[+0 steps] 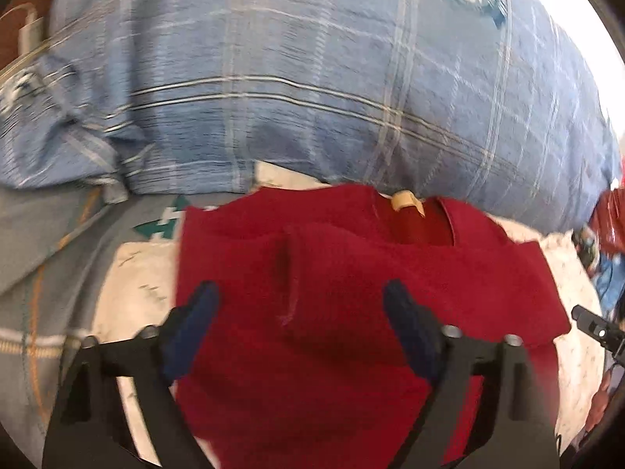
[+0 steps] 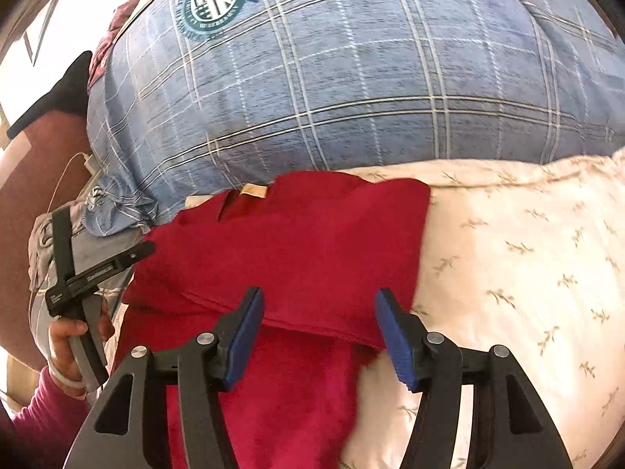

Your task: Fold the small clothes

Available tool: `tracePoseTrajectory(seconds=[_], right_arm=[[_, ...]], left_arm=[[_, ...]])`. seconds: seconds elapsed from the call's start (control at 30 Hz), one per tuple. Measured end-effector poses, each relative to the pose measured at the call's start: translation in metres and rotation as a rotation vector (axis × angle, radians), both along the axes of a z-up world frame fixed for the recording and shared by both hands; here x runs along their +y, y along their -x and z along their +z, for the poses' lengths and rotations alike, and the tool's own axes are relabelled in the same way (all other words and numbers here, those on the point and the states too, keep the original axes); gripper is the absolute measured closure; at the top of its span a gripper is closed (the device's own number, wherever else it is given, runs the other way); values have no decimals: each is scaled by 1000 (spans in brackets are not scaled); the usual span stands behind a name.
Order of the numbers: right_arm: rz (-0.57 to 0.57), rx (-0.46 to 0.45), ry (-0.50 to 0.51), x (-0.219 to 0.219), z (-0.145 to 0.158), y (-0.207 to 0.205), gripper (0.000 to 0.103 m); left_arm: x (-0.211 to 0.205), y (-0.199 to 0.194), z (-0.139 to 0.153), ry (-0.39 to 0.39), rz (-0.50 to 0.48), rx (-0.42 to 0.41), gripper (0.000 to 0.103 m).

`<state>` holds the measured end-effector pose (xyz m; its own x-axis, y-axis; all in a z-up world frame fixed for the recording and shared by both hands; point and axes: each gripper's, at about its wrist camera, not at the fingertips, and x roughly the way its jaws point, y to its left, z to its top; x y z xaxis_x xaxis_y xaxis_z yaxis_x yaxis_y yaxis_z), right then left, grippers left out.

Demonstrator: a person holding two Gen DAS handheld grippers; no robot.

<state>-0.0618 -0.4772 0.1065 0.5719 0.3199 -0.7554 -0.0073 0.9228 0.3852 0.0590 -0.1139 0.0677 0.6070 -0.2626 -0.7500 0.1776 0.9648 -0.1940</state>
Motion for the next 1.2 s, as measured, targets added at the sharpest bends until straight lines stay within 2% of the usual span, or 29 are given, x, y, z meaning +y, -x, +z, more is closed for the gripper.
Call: tracePoseTrajectory(seconds=[0.1, 0.13, 0.17, 0.2, 0.23, 0.3, 0.37, 0.43, 0.53, 0.63, 0.7, 0.73, 0.77, 0.8, 0.83, 0.87, 0.9, 0.93, 0.97, 1.03, 1.07, 1.1, 1.17, 1.2], right_arm=[[-5, 8, 1, -3, -2, 4, 42], [-9, 9, -1, -5, -2, 4, 42], [-13, 7, -5, -6, -1, 5, 42], [-14, 4, -6, -6, -1, 5, 42], [-15, 0, -5, -6, 0, 6, 42], [-18, -12, 11, -7, 4, 5, 42], [-37, -21, 40, -10, 5, 3, 40], [-63, -20, 75, -10, 5, -1, 40], [-87, -7, 109, -9, 0, -11, 40], [-91, 35, 87, -6, -15, -32, 36], [-98, 63, 69, -5, -24, -44, 36], [-98, 70, 58, -5, -29, -49, 39], [-92, 75, 61, -4, -33, -55, 48], [-89, 87, 137, 0, -37, -59, 88], [-94, 89, 243, 4, -39, -62, 95], [-106, 79, 331, 5, -39, -62, 97], [-130, 79, 383, 3, -40, -61, 101], [-153, 98, 403, -3, -43, -60, 101], [-169, 120, 389, -11, -47, -59, 101], [-197, 143, 294, -27, -47, -51, 97], [-195, 114, 237, -30, -40, -44, 95], [-187, 90, 224, -28, -33, -39, 93], [-150, 51, 208, -18, -19, -33, 83], [-122, 32, 193, -10, -13, -31, 66]], left_arm=[[-22, -9, -10, -48, -57, 33, 60], [-26, -11, -13, -68, -59, 42, 61], [-28, -11, -14, -84, -57, 40, 66], [-29, -11, -13, -90, -62, 37, 83], [-29, -9, -7, -88, -69, 39, 94], [-25, -2, 9, -70, -80, 10, 94], [-9, 13, 33, -12, -94, -39, 94], [6, 20, 41, 4, -65, -65, 94], [32, 19, 25, 6, 5, -26, 94], [39, 19, -1, 39, 21, 51, 94], [35, 21, -7, 23, 22, 49, 93], [35, 22, -7, 19, 24, 43, 93], [33, 23, -7, 15, 27, 40, 93], [33, 22, -6, 17, 30, 41, 91], [33, 22, -6, 19, 33, 46, 82], [34, 21, -7, 22, 31, 50, 77], [35, 20, -7, 20, 31, 51, 68], [35, 22, -7, 14, 35, 49, 58], [35, 22, -8, 7, 40, 50, 54], [35, 24, -10, -16, 46, 55, 53], [34, 26, -9, -22, 48, 50, 53], [34, 27, -8, -28, 53, 41, 52], [32, 30, -4, -43, 66, 19, 49], [30, 32, -2, -48, 72, 6, 47]])
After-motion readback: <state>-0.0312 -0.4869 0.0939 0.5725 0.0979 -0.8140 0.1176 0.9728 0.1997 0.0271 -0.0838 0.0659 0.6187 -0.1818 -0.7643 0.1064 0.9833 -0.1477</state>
